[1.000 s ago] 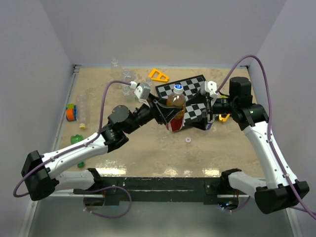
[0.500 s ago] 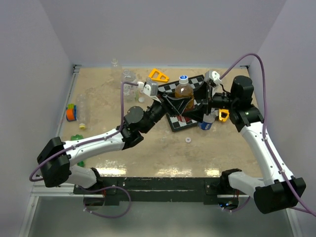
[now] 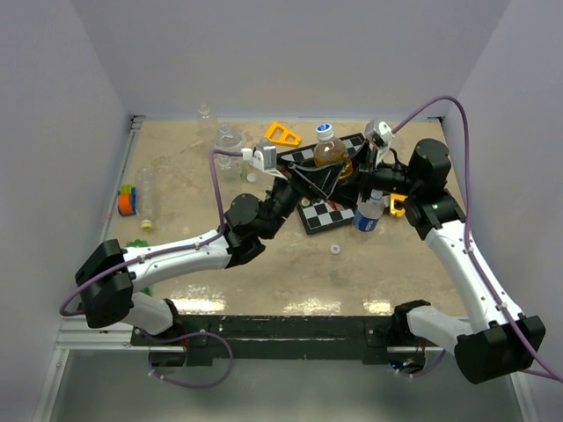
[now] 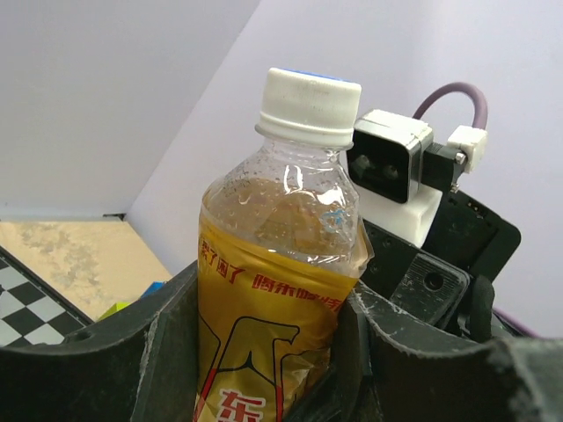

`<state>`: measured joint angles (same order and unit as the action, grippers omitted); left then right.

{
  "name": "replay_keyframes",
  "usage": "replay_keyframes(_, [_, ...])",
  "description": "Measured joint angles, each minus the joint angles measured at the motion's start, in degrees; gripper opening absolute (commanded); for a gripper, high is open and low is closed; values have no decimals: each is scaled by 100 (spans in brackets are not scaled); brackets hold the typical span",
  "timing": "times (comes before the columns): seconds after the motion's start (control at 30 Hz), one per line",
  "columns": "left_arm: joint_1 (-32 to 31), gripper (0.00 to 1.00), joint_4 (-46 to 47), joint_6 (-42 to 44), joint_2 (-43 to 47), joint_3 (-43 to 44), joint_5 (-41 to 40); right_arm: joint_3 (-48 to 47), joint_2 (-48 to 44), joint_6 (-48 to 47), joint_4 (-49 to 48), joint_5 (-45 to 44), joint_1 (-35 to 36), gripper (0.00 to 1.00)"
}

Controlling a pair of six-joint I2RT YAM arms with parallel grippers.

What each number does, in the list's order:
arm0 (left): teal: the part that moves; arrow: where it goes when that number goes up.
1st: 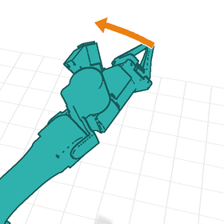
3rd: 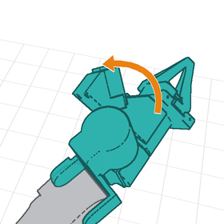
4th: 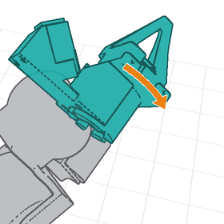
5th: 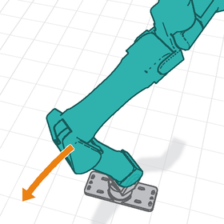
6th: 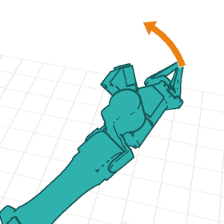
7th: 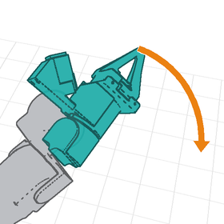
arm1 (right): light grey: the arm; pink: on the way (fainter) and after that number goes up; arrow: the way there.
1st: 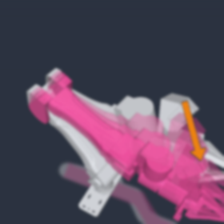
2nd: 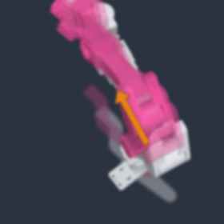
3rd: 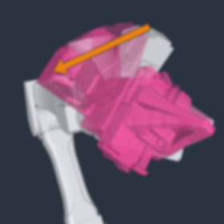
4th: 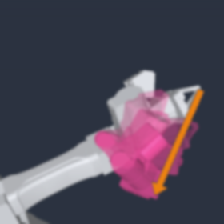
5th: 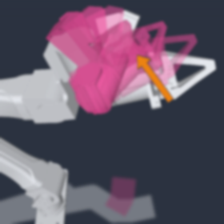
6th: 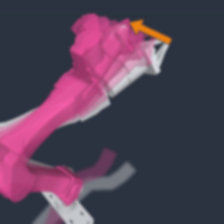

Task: Unscrew the bottle caps
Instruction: Pick up the plastic bottle from the corner of the board.

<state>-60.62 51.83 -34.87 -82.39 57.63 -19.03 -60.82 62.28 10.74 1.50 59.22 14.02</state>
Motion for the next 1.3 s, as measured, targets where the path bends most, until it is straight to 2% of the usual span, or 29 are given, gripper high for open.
replay_keyframes(0.1, [-15,31,15,-31,-4,4,-7,46,-59,59,-46,-7,-9,33])
replay_keyframes(0.2, [-15,49,17,-50,0,13,0,57,-98,109,-70,-9,-9,22])
replay_keyframes(0.3, [-22,89,-66,-39,52,13,26,120,-192,116,-72,-37,-11,15])
replay_keyframes(0.37, [-26,100,-192,15,177,-4,55,155,-280,72,-87,-26,-28,11])
replay_keyframes(0.53, [79,100,-743,131,1036,-201,240,208,-483,-199,-114,79,-114,8])
replay_keyframes(0.67, [190,100,-1412,326,1971,-348,413,203,-520,-772,118,103,-144,7])
replay_keyframes(0.8, [245,100,-2406,584,2859,-387,647,181,-520,-1687,728,63,-162,7])
replay_keyframes(1.07, [256,100,-4876,1115,4201,-402,1272,-197,-551,-4205,2686,-232,-162,6])
replay_keyframes(1.2, [258,100,-5637,1386,4763,-490,1589,-197,-706,-5036,3355,-402,-166,7])
replay_keyframes(1.3, [267,97,-5858,1681,4900,-492,1943,-197,-769,-5517,3722,-452,-166,7])
